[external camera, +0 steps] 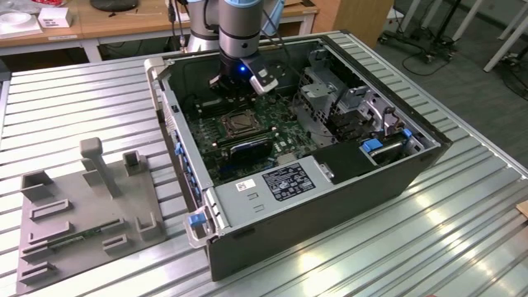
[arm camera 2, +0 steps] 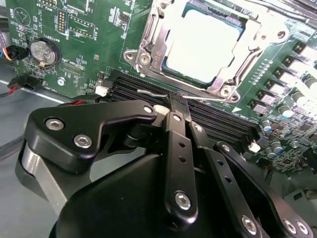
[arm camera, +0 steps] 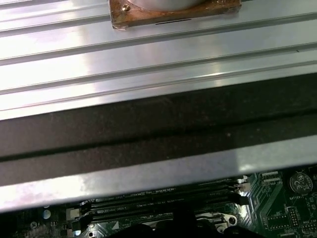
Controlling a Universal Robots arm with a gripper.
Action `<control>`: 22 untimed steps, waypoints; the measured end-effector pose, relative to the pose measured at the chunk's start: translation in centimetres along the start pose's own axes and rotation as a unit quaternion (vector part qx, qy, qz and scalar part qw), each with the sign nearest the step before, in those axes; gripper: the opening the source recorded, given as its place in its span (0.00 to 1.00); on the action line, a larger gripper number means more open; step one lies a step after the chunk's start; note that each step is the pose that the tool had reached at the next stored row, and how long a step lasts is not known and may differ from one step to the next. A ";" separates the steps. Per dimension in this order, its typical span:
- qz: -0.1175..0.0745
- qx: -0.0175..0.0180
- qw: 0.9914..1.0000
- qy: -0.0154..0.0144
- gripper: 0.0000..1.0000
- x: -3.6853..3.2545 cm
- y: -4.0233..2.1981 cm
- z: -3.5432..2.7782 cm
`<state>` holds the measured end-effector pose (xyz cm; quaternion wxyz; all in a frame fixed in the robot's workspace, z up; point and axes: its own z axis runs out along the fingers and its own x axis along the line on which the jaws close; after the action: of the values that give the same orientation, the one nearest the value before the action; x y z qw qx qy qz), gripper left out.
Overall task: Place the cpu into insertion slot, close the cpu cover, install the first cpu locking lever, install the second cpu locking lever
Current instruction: 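Install the first cpu locking lever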
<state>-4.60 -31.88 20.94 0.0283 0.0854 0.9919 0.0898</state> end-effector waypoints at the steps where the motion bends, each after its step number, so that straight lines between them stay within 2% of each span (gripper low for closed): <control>1: 0.002 0.000 1.000 0.000 0.11 0.00 0.00 0.00; 5: 0.010 0.000 1.000 -0.002 0.11 0.00 0.00 0.00; 11: 0.010 0.000 1.000 -0.002 0.11 0.00 0.00 0.00; 22: 0.011 -0.004 1.000 -0.001 0.11 0.00 0.00 0.00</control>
<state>-4.60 -31.88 20.94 0.0288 0.0961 0.9905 0.0944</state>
